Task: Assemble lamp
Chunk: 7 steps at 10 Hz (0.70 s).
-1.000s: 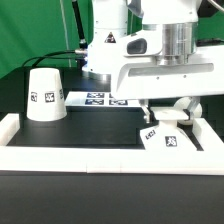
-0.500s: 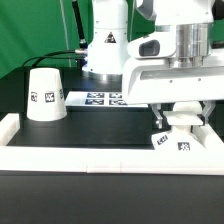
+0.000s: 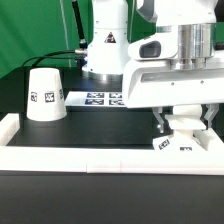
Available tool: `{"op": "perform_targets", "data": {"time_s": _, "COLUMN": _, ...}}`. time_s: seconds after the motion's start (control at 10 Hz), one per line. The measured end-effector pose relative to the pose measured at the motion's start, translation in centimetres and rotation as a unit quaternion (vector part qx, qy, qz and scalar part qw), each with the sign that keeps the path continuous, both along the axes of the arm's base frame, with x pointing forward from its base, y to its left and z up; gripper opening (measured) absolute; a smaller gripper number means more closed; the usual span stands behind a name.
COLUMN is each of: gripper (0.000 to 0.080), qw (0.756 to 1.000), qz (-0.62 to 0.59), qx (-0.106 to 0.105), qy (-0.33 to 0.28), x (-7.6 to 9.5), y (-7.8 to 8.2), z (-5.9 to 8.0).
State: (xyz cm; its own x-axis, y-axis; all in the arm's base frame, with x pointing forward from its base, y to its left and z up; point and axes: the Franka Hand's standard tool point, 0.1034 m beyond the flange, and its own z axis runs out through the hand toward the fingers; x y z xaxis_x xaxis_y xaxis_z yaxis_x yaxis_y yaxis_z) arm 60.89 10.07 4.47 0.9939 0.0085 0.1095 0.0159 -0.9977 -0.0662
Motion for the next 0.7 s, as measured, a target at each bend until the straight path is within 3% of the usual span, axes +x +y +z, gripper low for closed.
{"op": "perform_targets", "data": {"time_s": 0.3, "gripper": 0.0537, "qw": 1.000, "qz": 0.001, "qx": 0.000, "qy": 0.000, "x": -0.03, "y": 0.00, "z": -0.03}}
{"op": "perform_targets", "data": {"time_s": 0.4, "gripper": 0.0657, "qw": 1.000, "qz": 0.001, "qx": 0.000, "qy": 0.000, "x": -0.03, "y": 0.00, "z": -0.03}}
{"op": "perform_targets", "data": {"time_s": 0.7, "gripper": 0.0697, "qw": 1.000, "qz": 0.001, "qx": 0.000, "qy": 0.000, "x": -0.04, "y": 0.00, "z": -0.04}}
